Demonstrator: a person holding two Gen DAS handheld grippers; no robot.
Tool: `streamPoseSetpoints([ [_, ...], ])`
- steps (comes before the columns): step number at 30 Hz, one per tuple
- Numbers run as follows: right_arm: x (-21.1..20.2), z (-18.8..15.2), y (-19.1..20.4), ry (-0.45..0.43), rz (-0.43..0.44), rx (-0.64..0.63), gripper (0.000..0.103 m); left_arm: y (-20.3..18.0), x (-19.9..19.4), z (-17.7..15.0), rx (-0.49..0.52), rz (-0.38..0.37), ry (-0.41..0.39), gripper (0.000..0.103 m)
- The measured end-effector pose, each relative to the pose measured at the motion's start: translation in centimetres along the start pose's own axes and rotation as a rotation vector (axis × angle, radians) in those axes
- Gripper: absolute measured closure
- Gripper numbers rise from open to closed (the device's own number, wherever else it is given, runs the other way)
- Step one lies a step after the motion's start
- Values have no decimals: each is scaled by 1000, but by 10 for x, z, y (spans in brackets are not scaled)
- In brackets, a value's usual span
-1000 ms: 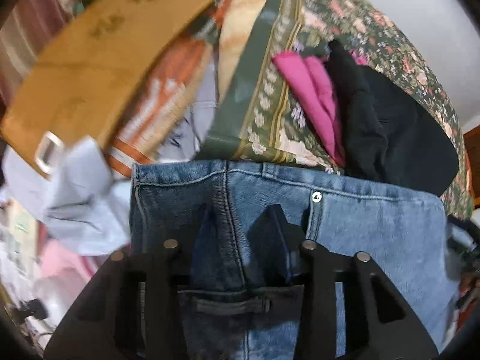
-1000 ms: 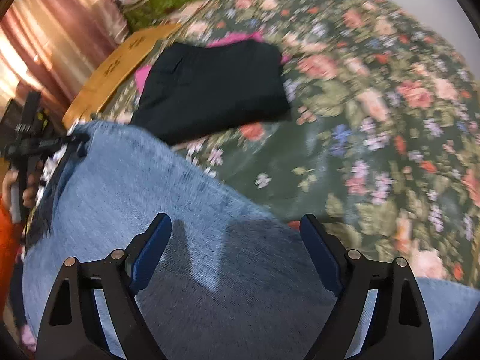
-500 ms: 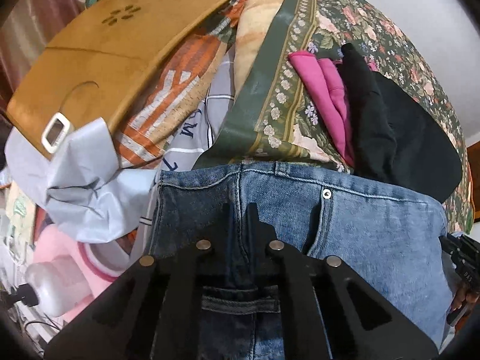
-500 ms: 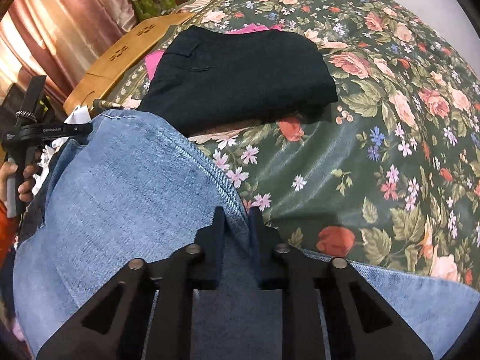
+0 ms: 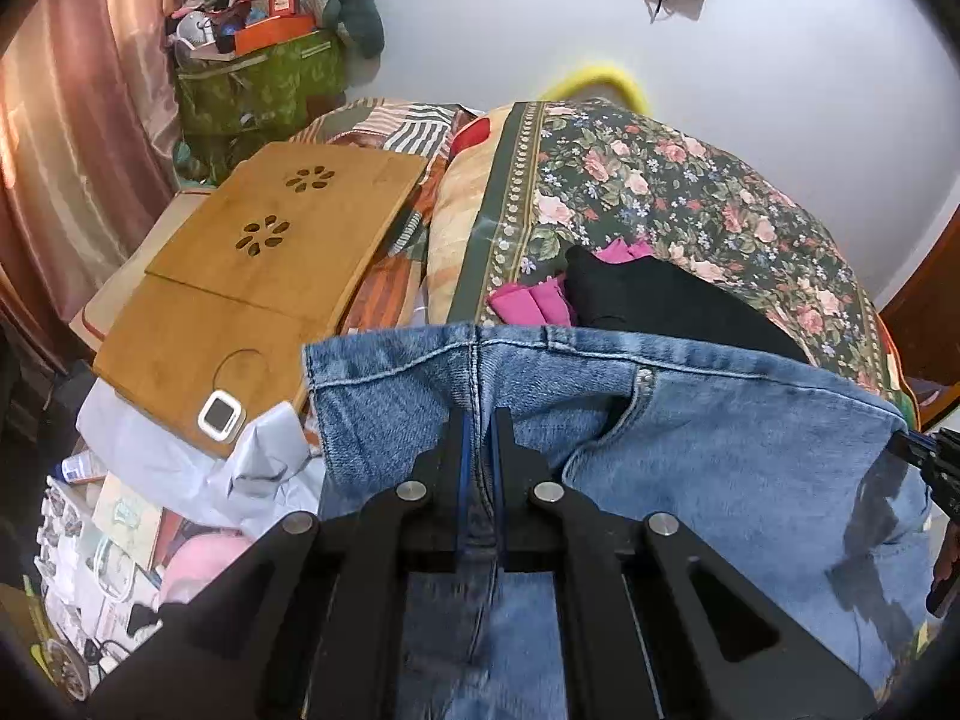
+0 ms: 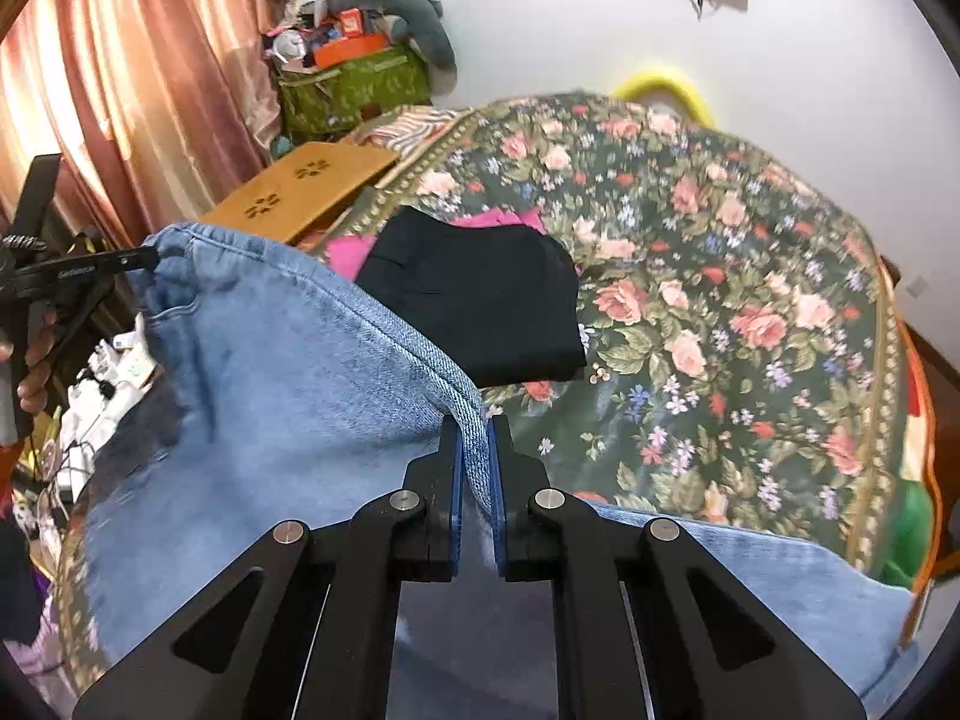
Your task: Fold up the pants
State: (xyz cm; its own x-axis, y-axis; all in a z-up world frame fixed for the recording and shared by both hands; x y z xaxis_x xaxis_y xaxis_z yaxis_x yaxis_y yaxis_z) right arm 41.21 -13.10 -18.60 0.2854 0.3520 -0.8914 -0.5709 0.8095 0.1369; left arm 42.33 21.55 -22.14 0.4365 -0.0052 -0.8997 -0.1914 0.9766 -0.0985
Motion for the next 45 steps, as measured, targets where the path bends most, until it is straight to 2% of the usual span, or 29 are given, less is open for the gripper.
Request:
streamPoseSetpoints([
  [13, -41, -77, 61, -27, 43, -37, 96, 15, -34, -85, -20, 14, 18, 98],
  [24, -31, -130, 96, 24, 82, -38, 96, 34, -24, -160, -70, 36, 84, 98],
  [31, -17, -152, 102, 44, 108, 10, 96, 37, -7, -194, -107, 42, 138, 98],
  [34, -17, -156, 104, 36, 105, 14, 95, 36, -4, -207, -96, 88, 155, 98],
  [40, -23, -158, 104, 38, 130, 26, 92, 31, -18, -218, -80, 118, 152, 97],
  [43, -30, -158, 102, 39, 151, 31, 91, 24, -33, -214, -84, 99, 121, 87],
  [45, -36, -159, 99, 34, 172, 40, 90, 17, -43, -207, -88, 78, 94, 73],
])
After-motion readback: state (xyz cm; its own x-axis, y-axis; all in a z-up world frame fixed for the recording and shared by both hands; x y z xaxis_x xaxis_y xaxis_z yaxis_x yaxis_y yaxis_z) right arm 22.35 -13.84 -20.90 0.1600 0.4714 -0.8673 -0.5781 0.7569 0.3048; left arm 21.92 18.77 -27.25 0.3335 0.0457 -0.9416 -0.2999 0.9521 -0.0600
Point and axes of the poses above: each gripper's, at about its wrist camera, not at the fingertips, and x roughly the way its jaws point, y to its left, z to its top, the point moved 4 cm from there along x, roughly the way its jaws point, and after that the axes turned 10 degrees about y, right-handed, at the moved point
